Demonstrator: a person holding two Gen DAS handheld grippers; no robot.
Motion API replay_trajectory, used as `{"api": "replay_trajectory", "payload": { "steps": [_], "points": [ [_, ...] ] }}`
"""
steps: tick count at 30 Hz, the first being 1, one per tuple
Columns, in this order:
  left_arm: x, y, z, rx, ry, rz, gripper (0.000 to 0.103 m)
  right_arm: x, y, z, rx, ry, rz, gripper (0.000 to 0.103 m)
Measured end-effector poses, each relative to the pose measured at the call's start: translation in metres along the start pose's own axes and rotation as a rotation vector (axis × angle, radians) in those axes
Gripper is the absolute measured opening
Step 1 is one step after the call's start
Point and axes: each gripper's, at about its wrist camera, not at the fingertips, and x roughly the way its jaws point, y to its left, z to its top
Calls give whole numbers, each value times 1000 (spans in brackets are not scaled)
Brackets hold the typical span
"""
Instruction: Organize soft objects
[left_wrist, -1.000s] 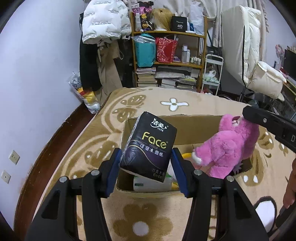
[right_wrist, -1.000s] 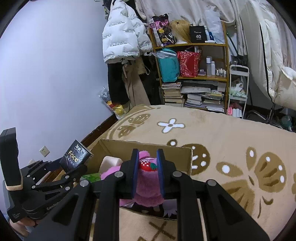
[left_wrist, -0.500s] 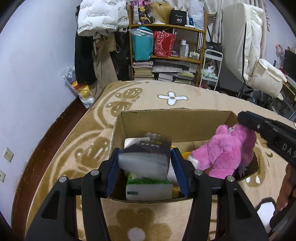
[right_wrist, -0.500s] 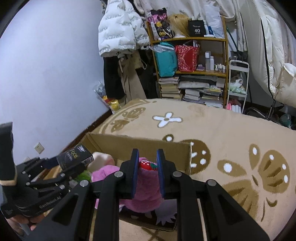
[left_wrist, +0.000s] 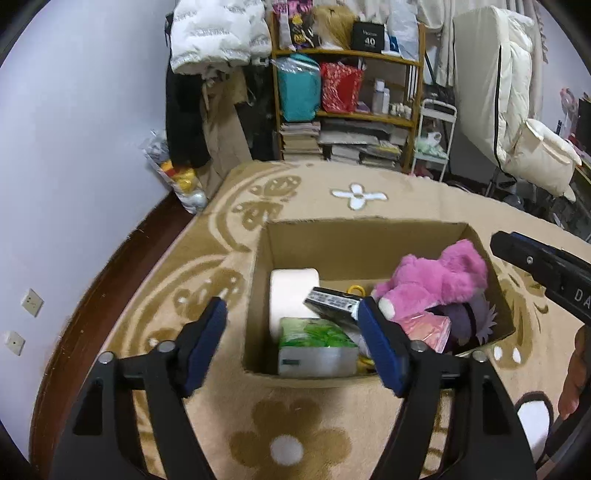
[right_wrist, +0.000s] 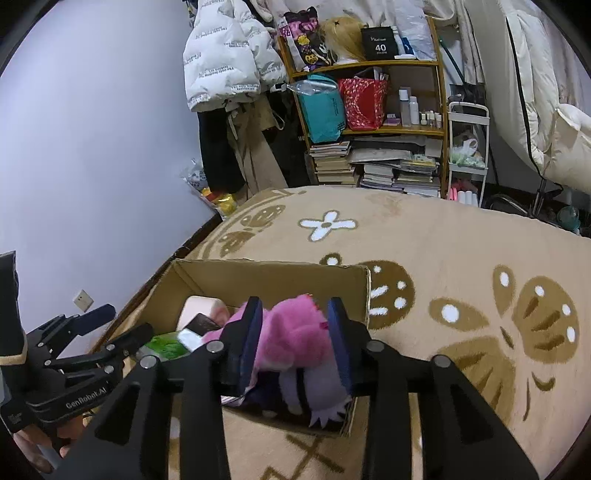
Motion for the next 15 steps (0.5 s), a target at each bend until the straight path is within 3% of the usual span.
{"api": "replay_trajectory", "payload": {
  "steps": [3,6,8,15],
  "points": [
    [-19,3,1,5,-17,19,93,-14,2,0,1,-16,7,71],
    [-37,5,0,2,-26,39,95,-30,7,0,3,-30,14,90],
    [-51,8,-1,-9,-40,54,99,-40,11,2,-7,-33,7,98],
    [-107,18,-7,-25,-117,86,102,-85,28,-1,-39,-81,7,103]
  ]
}}
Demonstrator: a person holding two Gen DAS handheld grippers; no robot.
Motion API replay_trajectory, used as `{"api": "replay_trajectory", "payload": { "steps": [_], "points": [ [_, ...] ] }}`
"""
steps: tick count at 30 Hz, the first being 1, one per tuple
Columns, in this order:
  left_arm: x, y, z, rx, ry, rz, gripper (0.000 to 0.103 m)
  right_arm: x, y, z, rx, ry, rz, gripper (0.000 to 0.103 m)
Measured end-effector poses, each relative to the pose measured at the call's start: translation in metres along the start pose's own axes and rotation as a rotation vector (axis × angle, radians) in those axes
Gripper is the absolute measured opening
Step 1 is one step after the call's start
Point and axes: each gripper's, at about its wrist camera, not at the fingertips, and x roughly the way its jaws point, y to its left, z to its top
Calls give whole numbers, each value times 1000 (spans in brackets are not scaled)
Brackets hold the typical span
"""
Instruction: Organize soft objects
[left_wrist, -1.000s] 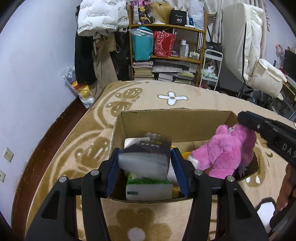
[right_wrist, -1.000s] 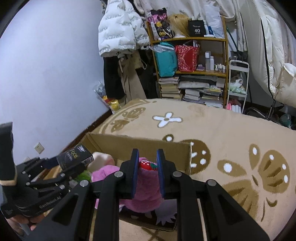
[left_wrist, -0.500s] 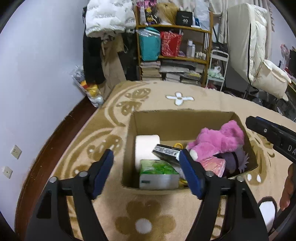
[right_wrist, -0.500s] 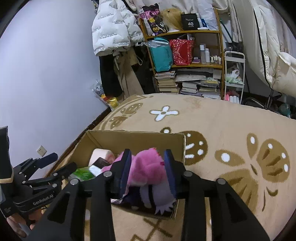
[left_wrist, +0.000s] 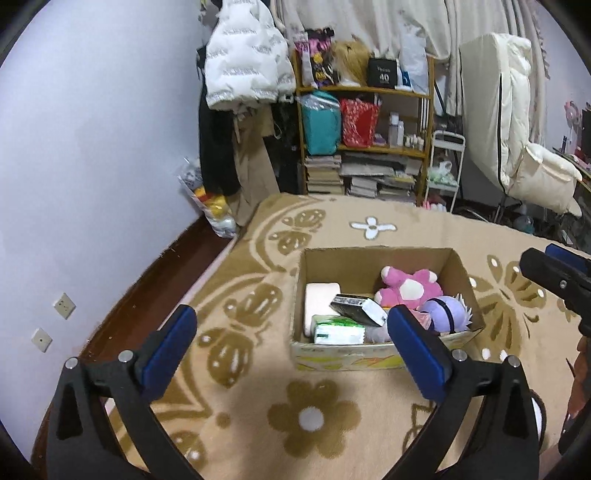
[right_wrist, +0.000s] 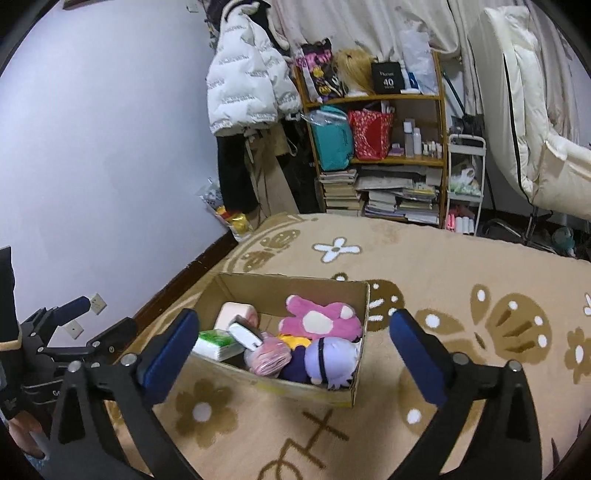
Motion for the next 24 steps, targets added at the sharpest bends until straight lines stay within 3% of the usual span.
{"api": "replay_trajectory", "payload": {
  "steps": [7,13,24],
  "points": [
    [-49,13,-8,-7,-74,-33,103,-50,13,-6,-13,-54,19,103],
    [-79,11,-24,-2,-134,5,103,-80,15,-24,11,-74,40,103],
    [-91,7,-57,7,-153,48,103,-100,12,-55,10,-114,36,103]
  ]
}}
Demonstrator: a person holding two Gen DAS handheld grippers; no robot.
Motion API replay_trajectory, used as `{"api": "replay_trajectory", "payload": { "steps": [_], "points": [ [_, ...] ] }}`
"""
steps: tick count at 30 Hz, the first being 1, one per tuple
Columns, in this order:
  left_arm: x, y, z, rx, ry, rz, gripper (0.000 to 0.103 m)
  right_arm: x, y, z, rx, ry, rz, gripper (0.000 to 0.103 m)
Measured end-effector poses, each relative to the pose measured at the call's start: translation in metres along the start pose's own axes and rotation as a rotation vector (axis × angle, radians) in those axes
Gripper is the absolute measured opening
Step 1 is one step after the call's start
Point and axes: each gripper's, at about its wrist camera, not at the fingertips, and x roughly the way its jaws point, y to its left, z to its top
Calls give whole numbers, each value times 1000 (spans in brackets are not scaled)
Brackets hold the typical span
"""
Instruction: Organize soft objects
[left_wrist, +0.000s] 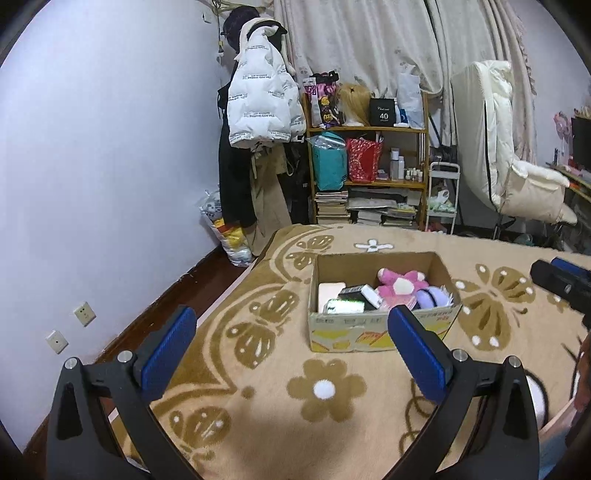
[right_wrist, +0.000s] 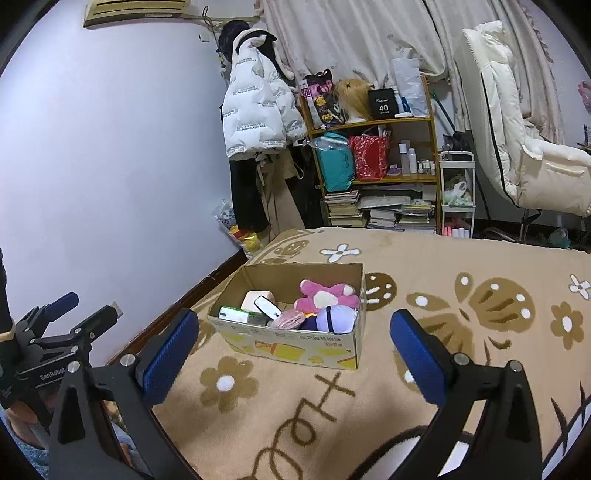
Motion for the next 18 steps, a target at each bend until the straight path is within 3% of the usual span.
{"api": "replay_trajectory", "payload": {
  "steps": [7,18],
  "points": [
    [15,3,-23,-13,49,6,103,2,-10,-17,19,-19,-24,103],
    [17,5,-46,2,90,7,103,15,-25,-42,33,53,-60,103]
  ]
}}
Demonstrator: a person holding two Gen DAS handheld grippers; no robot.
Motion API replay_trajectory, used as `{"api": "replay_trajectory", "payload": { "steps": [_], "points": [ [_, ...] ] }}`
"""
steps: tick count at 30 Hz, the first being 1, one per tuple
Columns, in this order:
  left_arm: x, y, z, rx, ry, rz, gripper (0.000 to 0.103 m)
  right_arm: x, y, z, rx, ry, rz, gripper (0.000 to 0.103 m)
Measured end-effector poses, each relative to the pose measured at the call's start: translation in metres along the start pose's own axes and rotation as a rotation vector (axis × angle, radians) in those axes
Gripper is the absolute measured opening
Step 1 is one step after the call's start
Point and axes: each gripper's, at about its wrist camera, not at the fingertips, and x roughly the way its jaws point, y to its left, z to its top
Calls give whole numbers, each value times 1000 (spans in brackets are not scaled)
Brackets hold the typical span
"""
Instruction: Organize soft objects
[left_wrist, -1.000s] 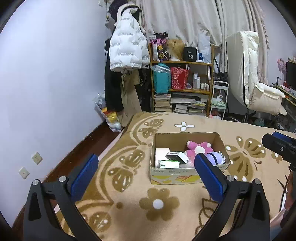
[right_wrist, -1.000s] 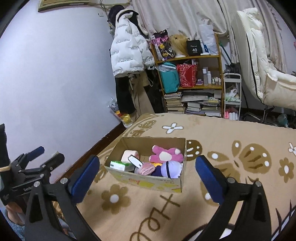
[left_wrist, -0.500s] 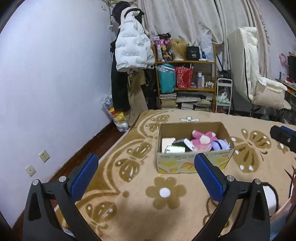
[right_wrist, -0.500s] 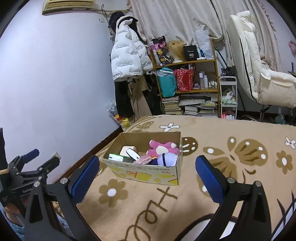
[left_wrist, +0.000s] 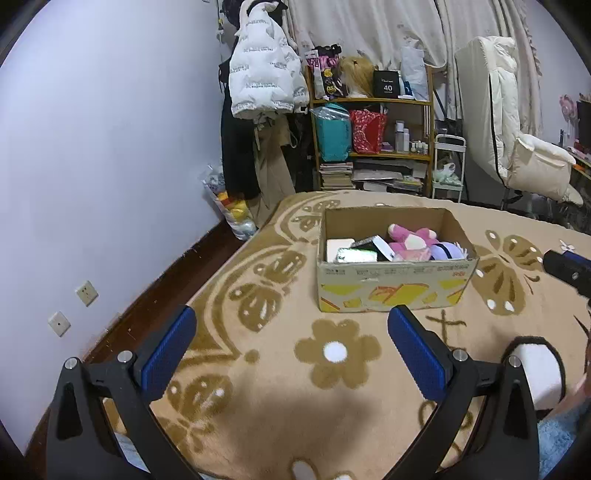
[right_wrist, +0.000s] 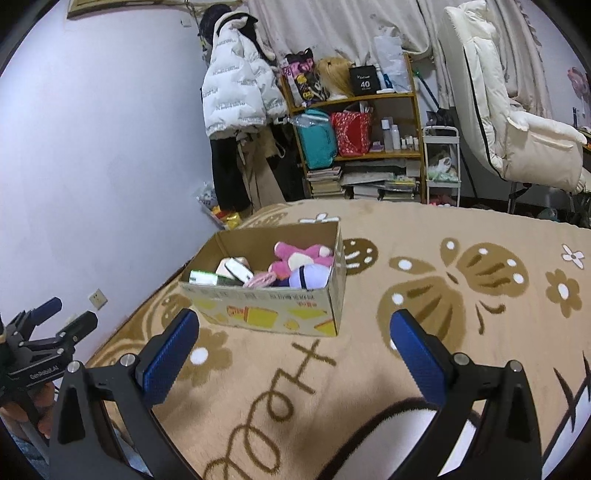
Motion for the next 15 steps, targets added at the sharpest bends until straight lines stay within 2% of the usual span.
{"api": "replay_trajectory", "payload": {
  "steps": [6,15],
  "points": [
    [1,0,-10,5,-1,31,103,3,7,-7,-40,14,-15,103],
    [5,-9,-15,23,-8,25,103,1,9,-9,-44,1,-52,103]
  ]
}}
